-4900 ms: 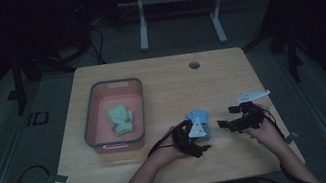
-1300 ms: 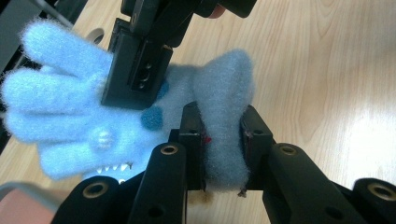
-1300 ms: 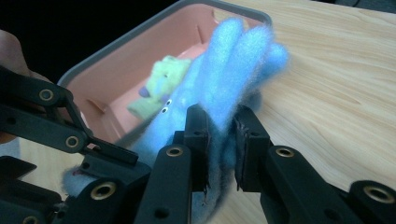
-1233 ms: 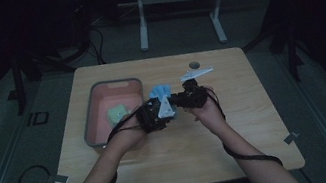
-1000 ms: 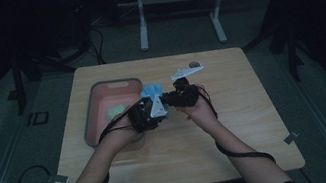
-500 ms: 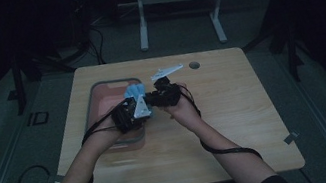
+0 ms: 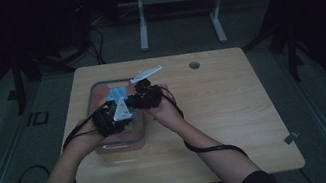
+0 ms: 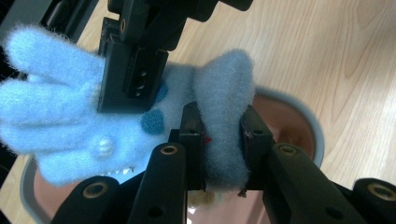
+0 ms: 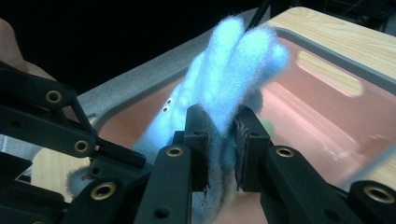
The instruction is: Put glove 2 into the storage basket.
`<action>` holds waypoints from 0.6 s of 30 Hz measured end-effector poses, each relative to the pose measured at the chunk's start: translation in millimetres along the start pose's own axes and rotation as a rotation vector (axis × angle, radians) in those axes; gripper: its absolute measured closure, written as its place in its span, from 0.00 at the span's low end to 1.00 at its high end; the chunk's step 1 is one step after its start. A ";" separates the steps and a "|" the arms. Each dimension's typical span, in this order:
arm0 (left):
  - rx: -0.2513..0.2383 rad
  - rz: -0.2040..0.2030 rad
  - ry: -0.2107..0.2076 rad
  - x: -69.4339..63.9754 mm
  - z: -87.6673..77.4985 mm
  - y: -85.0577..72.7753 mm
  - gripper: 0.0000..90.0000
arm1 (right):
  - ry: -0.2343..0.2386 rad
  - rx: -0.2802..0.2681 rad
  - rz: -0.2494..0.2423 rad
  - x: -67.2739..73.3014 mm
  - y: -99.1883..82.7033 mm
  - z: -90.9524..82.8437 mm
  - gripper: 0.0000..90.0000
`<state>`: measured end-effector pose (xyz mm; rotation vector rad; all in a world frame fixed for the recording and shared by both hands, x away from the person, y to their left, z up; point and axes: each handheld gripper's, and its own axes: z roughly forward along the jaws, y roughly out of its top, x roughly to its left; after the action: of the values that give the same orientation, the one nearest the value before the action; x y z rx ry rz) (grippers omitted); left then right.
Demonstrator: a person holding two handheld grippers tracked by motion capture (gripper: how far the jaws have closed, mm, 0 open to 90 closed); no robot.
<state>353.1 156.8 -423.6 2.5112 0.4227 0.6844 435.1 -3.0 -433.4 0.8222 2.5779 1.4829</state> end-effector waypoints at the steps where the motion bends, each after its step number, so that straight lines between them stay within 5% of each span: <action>1: 0.004 -0.004 -0.001 1.2 -0.6 -2.8 0.84 | 0.004 -0.001 0.002 1.5 0.9 3.2 0.86; 18: 0.018 -0.066 -0.017 11.5 12.2 -27.7 0.84 | 0.025 0.042 0.038 -3.4 0.6 36.6 0.86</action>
<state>364.8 179.8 -443.3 2.5062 0.5060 0.6363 449.4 24.4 -453.2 0.8674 2.6346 1.4633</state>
